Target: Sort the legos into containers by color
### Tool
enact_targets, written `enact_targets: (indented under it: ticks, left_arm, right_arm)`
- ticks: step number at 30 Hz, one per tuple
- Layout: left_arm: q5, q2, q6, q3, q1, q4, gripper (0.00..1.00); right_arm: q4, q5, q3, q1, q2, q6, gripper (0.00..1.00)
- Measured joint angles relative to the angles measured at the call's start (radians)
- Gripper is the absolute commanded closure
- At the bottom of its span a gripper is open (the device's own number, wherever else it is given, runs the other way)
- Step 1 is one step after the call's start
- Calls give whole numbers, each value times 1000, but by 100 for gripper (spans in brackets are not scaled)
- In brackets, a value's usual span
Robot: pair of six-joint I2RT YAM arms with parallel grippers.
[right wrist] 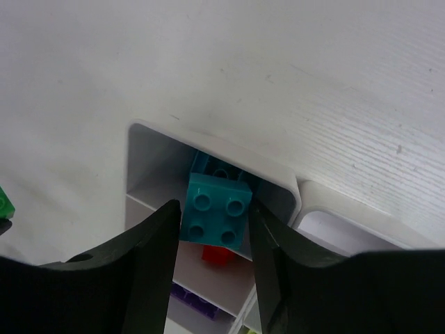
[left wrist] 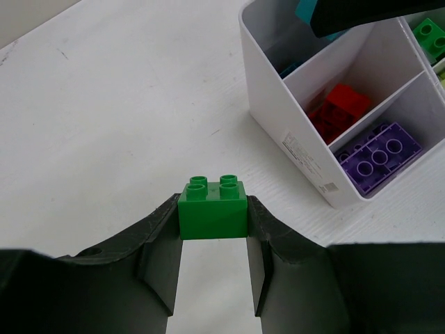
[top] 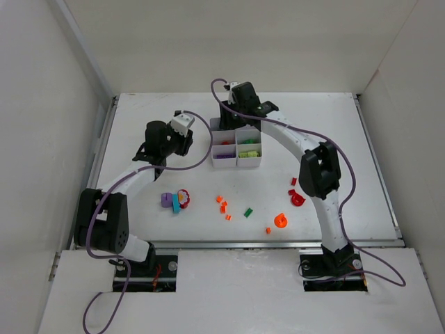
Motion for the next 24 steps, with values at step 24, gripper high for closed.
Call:
enact_targets:
  ticks: [24]
  left_arm:
    - [721,-114,491,-23,53,-26,100]
  right_arm:
    - [86,-380,-163,-13,-307,-127,20]
